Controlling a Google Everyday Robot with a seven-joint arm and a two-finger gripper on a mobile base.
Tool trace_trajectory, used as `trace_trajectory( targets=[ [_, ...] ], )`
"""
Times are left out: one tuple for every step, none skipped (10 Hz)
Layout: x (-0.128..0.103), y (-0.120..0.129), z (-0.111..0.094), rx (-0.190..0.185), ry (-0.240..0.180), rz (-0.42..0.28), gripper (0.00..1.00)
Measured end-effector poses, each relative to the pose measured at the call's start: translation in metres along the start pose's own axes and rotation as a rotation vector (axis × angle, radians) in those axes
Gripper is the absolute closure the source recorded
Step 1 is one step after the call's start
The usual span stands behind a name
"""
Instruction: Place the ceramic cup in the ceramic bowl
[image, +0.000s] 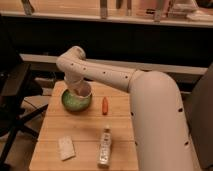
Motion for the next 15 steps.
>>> trace_trajectory(
  targets=[
    [0.0005,-0.0002,0.0000,0.001,0.000,0.000,0.69],
    [0.0010,-0.0004,0.0002,0.003,0.001,0.000,0.57],
    [0.0015,-0.0004,0.0006,0.003,0.001,0.000,0.51],
    [0.0023,-0.0004,0.0005,0.004,0.001,0.000,0.47],
    [0.0028,-0.0002,0.0008,0.005,0.002,0.000,0.40],
    [0.0030,-0.0005,0.0010,0.006,0.001,0.000,0.36],
    [0.0037,-0.0005,0.0012,0.008,0.002,0.000,0.41],
    [0.0041,-0.0004,0.0017,0.009,0.002,-0.001,0.48],
    [0.0045,-0.0003,0.0018,0.010,0.002,-0.001,0.56],
    [0.0050,-0.0001,0.0021,0.011,0.002,0.000,0.58],
    [0.0052,-0.0002,0.0021,0.012,0.003,-0.001,0.57],
    [0.0055,-0.0004,0.0022,0.013,0.003,-0.001,0.51],
    [0.0061,-0.0008,0.0017,0.014,0.003,-0.002,0.40],
    [0.0064,-0.0010,0.0016,0.014,0.003,-0.002,0.33],
    [0.0071,0.0001,0.0017,0.014,0.003,-0.001,0.24]
  ],
)
